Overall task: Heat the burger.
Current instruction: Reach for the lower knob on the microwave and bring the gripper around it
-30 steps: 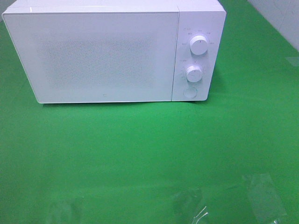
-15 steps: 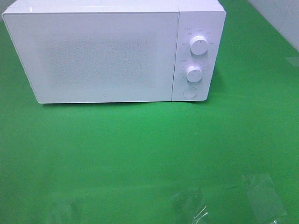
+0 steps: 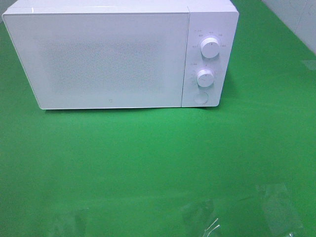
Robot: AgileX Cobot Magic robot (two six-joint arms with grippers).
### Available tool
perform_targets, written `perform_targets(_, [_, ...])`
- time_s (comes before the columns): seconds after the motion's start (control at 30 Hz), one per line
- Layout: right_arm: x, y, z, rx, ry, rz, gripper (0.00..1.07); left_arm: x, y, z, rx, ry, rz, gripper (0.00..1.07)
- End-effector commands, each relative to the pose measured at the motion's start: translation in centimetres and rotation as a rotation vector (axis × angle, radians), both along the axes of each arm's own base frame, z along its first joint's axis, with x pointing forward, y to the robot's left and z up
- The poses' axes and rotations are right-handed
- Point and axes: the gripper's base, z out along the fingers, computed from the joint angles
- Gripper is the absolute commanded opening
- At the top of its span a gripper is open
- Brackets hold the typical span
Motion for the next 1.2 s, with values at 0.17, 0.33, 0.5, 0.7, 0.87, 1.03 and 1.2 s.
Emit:
perform_targets(0.17, [3.2, 0.3, -0.9, -0.002, -0.05, 0.019, 0.76, -0.1, 0.0, 0.0, -0.009, -0.016, 0.0, 1.0])
perform_targets(0.33, [4.8, 0.5, -2.2, -0.004, -0.034, 0.03, 0.76, -0.1, 0.0, 0.0, -0.009, -0.016, 0.0, 1.0])
perform_targets(0.5, [6.1, 0.7, -3.2, -0.001, -0.036, 0.04, 0.75, -0.1, 0.0, 0.0, -0.009, -0.016, 0.0, 1.0])
perform_targets(0.7, [8.0, 1.0, -3.3, 0.004, -0.104, 0.059, 0.75, -0.1, 0.0, 0.0, -0.009, -0.016, 0.0, 1.0])
perform_targets(0.87, [9.5, 1.1, -3.5, 0.005, -0.121, 0.071, 0.75, -0.1, 0.0, 0.0, -0.009, -0.016, 0.0, 1.0])
perform_targets(1.03, [11.7, 1.4, -4.3, 0.009, -0.126, 0.085, 0.75, -0.1, 0.0, 0.0, -0.009, -0.016, 0.0, 1.0])
perform_targets(1.2, [14.2, 1.6, -5.5, 0.002, -0.155, 0.1, 0.75, -0.1, 0.0, 0.0, -0.009, -0.016, 0.0, 1.0])
